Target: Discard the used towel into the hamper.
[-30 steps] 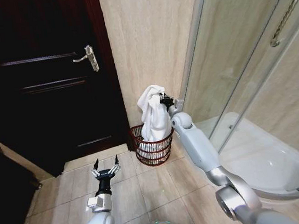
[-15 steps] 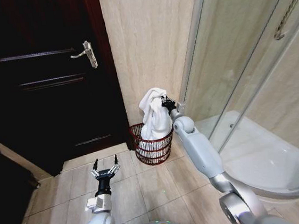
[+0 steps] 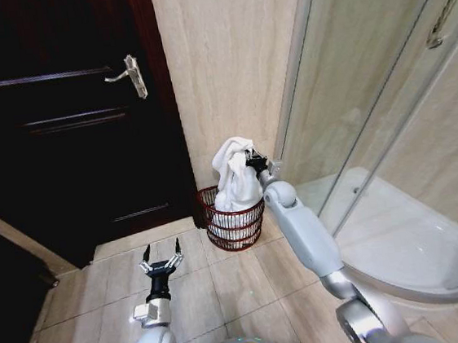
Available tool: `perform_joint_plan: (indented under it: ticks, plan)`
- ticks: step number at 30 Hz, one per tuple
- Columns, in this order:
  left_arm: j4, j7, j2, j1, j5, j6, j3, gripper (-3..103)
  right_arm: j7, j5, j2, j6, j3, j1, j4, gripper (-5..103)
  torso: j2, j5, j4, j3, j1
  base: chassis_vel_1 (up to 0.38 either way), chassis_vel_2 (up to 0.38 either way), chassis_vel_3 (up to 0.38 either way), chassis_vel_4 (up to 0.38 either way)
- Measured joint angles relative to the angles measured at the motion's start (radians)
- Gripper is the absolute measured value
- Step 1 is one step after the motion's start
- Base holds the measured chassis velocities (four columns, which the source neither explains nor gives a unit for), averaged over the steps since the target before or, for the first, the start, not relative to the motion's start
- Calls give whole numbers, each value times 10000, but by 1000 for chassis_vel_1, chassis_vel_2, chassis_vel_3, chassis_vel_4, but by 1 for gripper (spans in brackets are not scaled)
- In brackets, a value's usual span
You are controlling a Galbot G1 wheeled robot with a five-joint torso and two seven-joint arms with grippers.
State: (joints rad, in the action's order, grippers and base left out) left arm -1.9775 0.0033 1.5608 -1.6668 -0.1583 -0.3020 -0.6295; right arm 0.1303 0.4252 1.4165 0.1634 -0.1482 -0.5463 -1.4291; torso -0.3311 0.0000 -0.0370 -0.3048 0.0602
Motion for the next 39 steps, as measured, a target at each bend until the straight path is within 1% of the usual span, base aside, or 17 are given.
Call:
perform_joint_plan:
  ticks: [3,7,10,16,26,39]
  plan:
    - [41,2,-8,4,-29,-47,-23,100,-9,-54,-51,7,-5,-87,-90,11,104,0,0,67,-37,0,0,0,0]
    - [200,-1,-30,45,-83,-302,-41,100,-72,-265,-90,-53,-17,-232,-143,11,273,0,0,169,-102,0,0,0,0]
    - [222,-15,-12,54,-94,-304,-46,100,-223,-379,-101,-117,-23,-272,-135,11,314,0,0,189,-123,0,0,0,0]
    - [207,-25,-63,128,-96,-216,-57,100,-445,-573,-161,-200,-26,-505,-360,11,308,0,0,180,-125,0,0,0,0]
    - [207,-26,-42,153,-75,-184,-35,100,-452,-745,-266,-208,-55,-839,-625,11,265,0,0,156,-110,0,0,0,0]
    - [53,-21,-58,-37,-70,-237,-71,100,-462,-733,-283,-255,-70,-987,-778,11,232,0,-1,138,-99,-10,8,6,-13]
